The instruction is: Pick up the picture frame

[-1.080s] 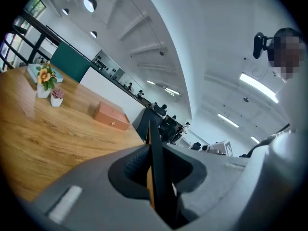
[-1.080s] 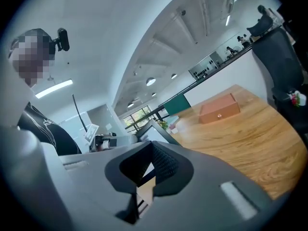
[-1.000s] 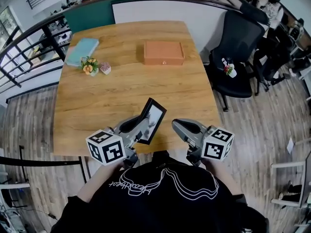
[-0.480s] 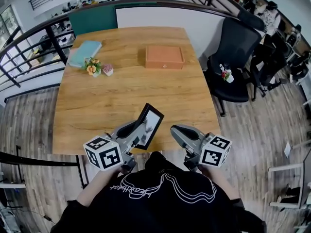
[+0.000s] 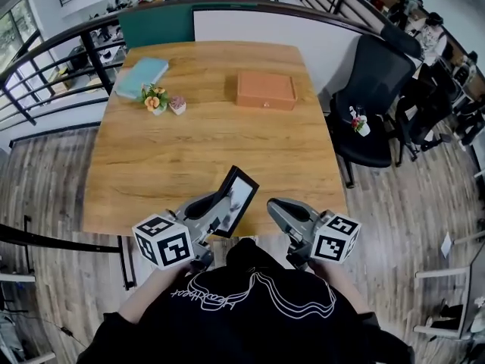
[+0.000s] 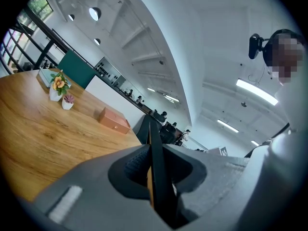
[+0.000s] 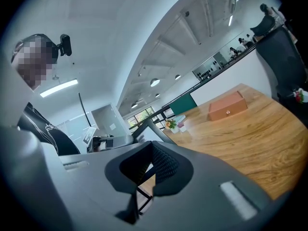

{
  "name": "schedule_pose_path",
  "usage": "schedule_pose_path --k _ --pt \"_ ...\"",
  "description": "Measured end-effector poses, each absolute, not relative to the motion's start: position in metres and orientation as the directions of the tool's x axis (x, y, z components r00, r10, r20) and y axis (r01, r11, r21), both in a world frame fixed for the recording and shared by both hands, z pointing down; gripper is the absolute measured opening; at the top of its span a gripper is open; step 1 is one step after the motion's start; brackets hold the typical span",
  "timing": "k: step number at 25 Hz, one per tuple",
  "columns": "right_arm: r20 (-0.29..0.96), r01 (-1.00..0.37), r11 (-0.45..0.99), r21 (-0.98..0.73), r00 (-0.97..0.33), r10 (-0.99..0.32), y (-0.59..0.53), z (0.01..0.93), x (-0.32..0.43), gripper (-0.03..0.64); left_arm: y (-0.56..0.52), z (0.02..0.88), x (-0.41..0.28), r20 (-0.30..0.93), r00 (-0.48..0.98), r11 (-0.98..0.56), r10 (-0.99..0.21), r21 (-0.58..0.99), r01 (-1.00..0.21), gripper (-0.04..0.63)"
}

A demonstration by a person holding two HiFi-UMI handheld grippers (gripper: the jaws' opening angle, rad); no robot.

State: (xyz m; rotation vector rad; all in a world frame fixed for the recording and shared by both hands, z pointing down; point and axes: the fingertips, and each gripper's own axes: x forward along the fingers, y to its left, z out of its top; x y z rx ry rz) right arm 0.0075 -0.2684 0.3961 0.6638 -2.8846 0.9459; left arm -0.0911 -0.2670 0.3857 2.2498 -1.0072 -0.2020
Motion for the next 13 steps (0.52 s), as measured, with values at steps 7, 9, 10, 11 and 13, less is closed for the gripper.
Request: schedule_pose_path --k 7,9,10,11,13 --pt "0.152 -0.351 0.742 -0.571 -0.933 -0.325 -0.278 0.398 -0.007 0.025 -0.273 0.384 -0.107 0.139 0.644 -0.445 -0.752 0.613 -0.652 0.075" --pt "0.149 -0.349 0.739 -0.576 -0.934 -0.324 -0.282 0.396 -0.006 0.025 -0.277 0.382 -0.108 0.148 0.638 -0.439 -0.756 0.609 -0.661 0.075" --pt "0.148 -0.351 0.740 -0.574 -0.933 -0.327 -0.286 0.394 -0.005 0.025 -0.279 0.379 -0.108 0.148 0.638 -0.440 -0.756 0.606 -0.663 0.075" --pt "0.148 -0.353 0.743 -0.569 -0.933 -0.329 -0.290 0.391 -0.005 0.025 -0.281 0.376 -0.107 0.147 0.638 -0.443 -0.756 0.602 -0.664 0.075" --pt "0.148 -0.356 0.753 -0.553 -0.932 -0.332 -0.298 0.384 -0.005 0.025 -0.287 0.368 -0.107 0.141 0.637 -0.450 -0.758 0.594 -0.666 0.075"
